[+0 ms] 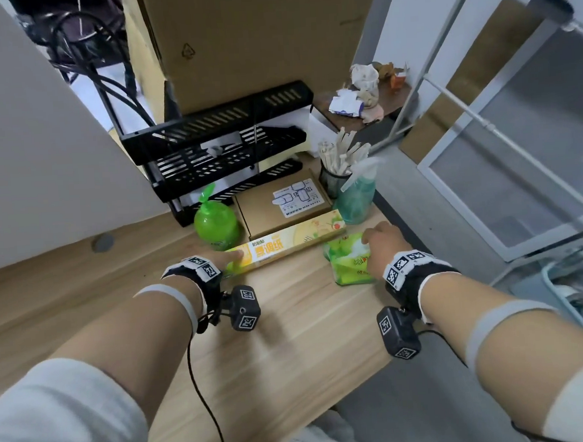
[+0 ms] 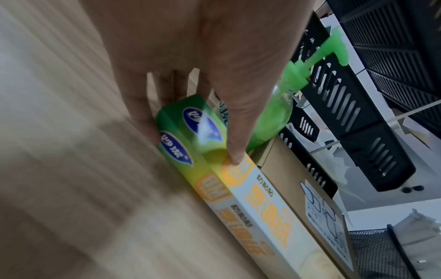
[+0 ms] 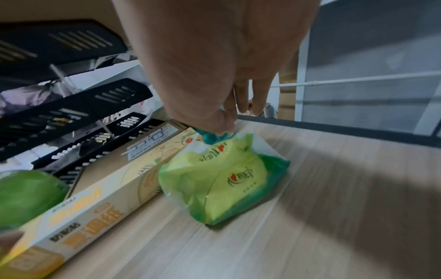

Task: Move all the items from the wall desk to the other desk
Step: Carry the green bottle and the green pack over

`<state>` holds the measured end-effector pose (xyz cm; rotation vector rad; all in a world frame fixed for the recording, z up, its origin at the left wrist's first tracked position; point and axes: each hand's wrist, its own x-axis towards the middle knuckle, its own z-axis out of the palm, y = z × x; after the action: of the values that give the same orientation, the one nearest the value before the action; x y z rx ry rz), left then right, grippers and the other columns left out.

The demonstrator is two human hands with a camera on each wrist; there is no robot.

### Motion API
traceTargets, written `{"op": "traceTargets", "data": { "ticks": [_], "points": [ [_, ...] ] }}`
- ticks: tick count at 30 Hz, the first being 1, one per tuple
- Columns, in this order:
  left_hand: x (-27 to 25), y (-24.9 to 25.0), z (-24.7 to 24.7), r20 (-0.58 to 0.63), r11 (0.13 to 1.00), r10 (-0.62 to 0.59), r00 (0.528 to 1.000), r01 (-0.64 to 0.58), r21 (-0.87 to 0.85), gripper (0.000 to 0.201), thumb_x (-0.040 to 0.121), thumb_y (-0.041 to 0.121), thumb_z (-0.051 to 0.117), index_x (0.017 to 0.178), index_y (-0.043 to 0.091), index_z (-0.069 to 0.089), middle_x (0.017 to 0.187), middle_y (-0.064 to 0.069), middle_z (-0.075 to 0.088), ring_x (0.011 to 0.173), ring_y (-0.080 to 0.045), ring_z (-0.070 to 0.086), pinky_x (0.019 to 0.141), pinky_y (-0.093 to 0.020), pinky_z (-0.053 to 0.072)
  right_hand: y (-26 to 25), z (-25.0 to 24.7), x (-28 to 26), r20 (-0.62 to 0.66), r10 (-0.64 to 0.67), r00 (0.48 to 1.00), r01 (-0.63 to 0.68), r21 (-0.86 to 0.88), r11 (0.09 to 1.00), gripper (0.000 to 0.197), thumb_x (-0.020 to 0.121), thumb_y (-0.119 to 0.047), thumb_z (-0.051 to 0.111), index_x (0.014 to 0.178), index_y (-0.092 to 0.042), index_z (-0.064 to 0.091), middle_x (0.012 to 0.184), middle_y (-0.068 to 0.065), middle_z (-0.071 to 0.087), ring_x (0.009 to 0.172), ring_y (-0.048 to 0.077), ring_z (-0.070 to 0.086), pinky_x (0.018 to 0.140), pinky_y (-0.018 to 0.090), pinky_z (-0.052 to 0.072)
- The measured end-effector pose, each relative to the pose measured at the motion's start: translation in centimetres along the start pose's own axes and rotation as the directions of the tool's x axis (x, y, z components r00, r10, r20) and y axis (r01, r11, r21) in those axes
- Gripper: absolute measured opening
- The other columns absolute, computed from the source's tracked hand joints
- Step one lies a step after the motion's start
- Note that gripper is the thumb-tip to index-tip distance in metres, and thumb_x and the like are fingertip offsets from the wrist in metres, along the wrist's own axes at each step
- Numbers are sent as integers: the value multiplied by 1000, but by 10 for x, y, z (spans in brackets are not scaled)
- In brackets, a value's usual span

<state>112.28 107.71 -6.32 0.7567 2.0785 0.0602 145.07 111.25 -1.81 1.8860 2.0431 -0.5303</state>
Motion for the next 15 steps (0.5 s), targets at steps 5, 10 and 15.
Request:
{"op": "traceTargets", "data": {
  "ticks": [5,10,15],
  "points": [
    [-38,3,9,-42,995,-54,998,50,-87,53,90,40,67,126,3,57,124,-13,58,107,-28,58,87,-32,43,1,1,-16,-77,-26,997,36,131,991,42,79,-2,52,119,-16,55,128,10,43,125,30,40,95,38,47],
    [-69,-21,-3,-127,930,-75,989,23,-367,96,57,55,88,134,8,55,117,-15,67,97,-31,67,86,-41,55,-19,-16,-27,-43,-197,980,201,198,959,33,85,-7,52,113,-20,61,124,7,55,122,27,49,95,30,43],
    [-132,-60,-50,-261,768,-89,961,-101,-633,36,82,26,76,111,7,66,104,-9,60,88,-21,60,88,-43,58,-101,-38,-48,-54,-409,911,408,269,873,22,83,-8,52,88,-26,65,105,0,67,96,22,61,80,26,48]
  ]
}}
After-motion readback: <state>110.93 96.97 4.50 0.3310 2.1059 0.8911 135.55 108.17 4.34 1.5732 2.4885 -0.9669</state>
